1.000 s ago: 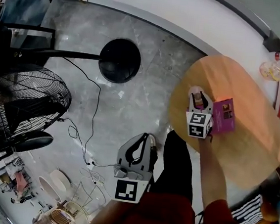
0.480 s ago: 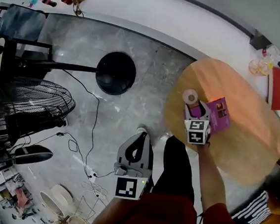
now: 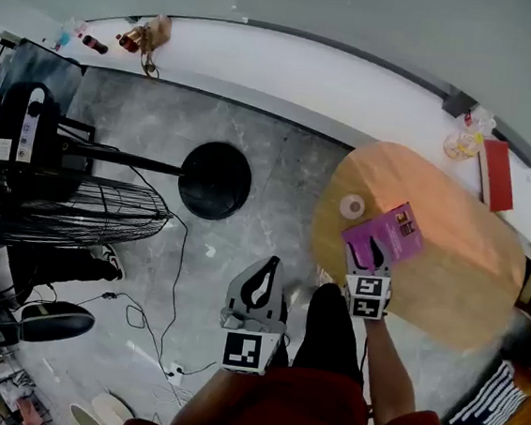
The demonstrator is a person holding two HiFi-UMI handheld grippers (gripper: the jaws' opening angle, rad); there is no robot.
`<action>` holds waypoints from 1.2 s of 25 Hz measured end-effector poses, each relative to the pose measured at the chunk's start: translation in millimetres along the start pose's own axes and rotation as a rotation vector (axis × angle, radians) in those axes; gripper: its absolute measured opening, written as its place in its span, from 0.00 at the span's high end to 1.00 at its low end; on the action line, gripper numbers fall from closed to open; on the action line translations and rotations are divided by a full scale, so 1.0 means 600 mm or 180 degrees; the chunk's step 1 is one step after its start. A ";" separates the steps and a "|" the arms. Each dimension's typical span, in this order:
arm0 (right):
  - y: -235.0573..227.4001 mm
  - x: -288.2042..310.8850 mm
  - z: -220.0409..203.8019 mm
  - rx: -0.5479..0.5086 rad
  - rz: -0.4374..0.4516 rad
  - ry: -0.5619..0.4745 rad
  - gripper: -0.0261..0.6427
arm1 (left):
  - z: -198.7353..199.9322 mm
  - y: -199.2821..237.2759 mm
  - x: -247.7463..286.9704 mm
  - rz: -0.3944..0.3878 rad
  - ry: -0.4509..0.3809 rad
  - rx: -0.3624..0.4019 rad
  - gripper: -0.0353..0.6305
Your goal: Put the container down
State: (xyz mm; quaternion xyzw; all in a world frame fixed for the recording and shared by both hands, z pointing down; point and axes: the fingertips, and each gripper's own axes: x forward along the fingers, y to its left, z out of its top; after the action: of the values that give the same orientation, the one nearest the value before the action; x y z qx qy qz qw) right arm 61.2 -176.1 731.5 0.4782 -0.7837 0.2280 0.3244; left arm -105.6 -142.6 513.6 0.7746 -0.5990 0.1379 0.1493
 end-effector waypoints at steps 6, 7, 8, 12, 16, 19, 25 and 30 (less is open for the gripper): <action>0.040 -0.103 0.026 0.0067 -0.0090 -0.0128 0.62 | 0.027 0.017 -0.034 -0.0201 -0.0040 0.0090 0.93; 0.045 -0.120 0.033 0.0066 -0.0102 -0.0163 0.62 | 0.030 0.017 -0.037 -0.0243 -0.0026 0.0107 0.93; 0.049 -0.137 0.042 0.0072 -0.0119 -0.0198 0.62 | 0.035 0.017 -0.038 -0.0286 -0.0031 0.0126 0.93; 0.056 -0.201 0.070 0.0158 -0.0193 -0.0329 0.62 | 0.062 0.014 -0.041 -0.0439 -0.0117 0.0197 0.93; 0.052 -0.251 0.104 0.0155 -0.0362 -0.0550 0.62 | 0.091 0.010 -0.042 -0.0582 -0.0216 0.0270 0.93; 0.047 -0.289 0.141 0.0184 -0.0484 -0.0746 0.62 | 0.115 0.008 -0.045 -0.0666 -0.0287 0.0326 0.93; 0.035 -0.376 0.229 0.0237 -0.0741 -0.1121 0.62 | 0.170 0.005 -0.051 -0.0752 -0.0417 0.0361 0.93; 0.034 -0.446 0.308 0.0212 -0.0904 -0.1566 0.62 | 0.221 0.015 -0.060 -0.0774 -0.0631 0.0408 0.93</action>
State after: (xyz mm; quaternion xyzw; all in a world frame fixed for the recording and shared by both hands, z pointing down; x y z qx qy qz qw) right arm 78.1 -129.7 409.4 0.6345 -0.7561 0.0830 0.1372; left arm -118.5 -165.0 378.4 0.8591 -0.5026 0.0797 0.0554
